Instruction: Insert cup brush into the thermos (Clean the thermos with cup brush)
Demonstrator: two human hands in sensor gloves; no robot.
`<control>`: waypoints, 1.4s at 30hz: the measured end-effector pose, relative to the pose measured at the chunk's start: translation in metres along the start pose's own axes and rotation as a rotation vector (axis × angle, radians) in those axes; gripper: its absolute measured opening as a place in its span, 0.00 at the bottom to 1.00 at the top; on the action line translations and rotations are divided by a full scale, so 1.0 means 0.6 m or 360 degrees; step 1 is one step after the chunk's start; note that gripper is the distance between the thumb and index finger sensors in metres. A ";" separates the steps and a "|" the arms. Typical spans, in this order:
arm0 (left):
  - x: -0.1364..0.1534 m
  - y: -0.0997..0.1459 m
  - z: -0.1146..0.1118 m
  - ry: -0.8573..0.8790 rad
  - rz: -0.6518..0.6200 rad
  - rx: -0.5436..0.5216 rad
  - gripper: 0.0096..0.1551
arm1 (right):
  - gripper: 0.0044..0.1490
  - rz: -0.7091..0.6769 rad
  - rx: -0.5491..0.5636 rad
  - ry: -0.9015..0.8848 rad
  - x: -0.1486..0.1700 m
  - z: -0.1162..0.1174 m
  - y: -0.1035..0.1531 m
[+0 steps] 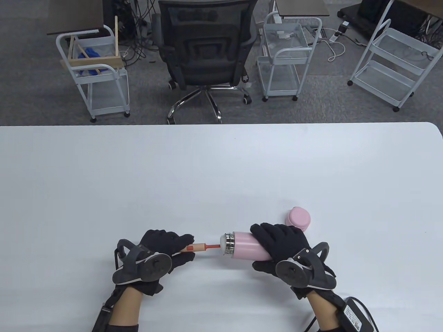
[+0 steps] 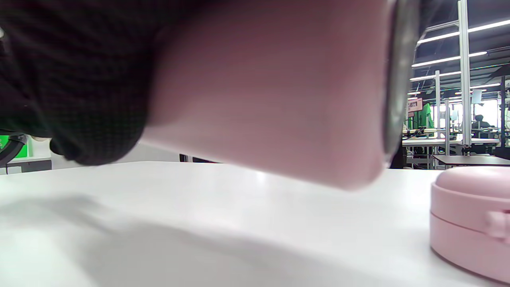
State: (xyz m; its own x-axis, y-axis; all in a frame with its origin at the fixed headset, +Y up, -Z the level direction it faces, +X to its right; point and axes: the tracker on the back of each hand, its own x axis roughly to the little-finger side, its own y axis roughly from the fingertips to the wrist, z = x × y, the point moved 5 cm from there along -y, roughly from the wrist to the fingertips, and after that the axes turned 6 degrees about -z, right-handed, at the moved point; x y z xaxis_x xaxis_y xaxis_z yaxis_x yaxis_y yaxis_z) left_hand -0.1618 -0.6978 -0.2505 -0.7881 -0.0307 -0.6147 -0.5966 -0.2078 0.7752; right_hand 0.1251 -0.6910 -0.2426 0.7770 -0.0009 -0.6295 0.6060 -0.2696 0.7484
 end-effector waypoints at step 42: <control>0.202 0.083 -0.073 -0.0182 0.1129 0.0427 0.27 | 0.50 0.0585 0.0518 -0.1788 0.149 0.030 0.043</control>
State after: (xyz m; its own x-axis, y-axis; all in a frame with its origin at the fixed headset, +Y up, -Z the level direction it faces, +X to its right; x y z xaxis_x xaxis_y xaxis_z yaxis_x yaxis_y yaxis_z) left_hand -0.2804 -0.7548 -0.2929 -0.9981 0.0360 0.0504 0.0528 0.0692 0.9962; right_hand 0.2068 -0.7155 -0.2833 0.2164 -0.9142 -0.3428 0.1856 -0.3062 0.9337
